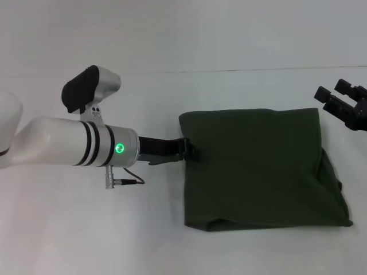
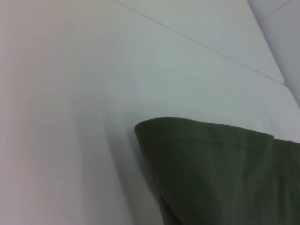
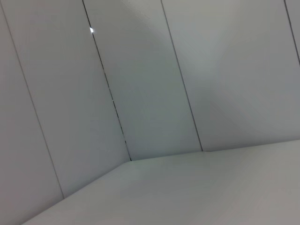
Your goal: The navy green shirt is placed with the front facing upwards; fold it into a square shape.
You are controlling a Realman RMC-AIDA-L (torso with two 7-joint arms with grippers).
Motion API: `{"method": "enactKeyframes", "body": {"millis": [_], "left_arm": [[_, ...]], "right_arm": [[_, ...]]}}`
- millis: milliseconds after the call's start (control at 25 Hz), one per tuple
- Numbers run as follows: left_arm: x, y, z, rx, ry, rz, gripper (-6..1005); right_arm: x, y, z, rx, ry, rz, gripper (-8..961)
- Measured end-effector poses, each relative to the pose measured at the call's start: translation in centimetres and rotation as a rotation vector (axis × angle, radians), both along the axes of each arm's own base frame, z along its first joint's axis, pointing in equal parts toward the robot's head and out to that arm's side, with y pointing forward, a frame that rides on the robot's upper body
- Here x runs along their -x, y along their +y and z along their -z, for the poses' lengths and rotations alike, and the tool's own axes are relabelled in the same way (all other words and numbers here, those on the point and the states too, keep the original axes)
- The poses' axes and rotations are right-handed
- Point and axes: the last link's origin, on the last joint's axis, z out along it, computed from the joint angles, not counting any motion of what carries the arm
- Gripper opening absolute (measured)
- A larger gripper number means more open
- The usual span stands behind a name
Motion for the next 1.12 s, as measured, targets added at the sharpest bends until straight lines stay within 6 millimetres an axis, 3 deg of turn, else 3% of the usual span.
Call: {"method": "enactKeyframes", "body": {"millis": [280, 1120], "left_arm": [[0.9, -0.2, -1.6, -0.028, -0.014, 0.005, 79], [6.4, -0.7, -6.9, -0.173, -0.008, -0.098, 84]], "right_arm": [[0.0, 0.3, 0.1, 0.0, -0.002, 0.009, 718], [0.7, 0.8, 0.8, 0.011, 0.005, 0.005, 749]]}}
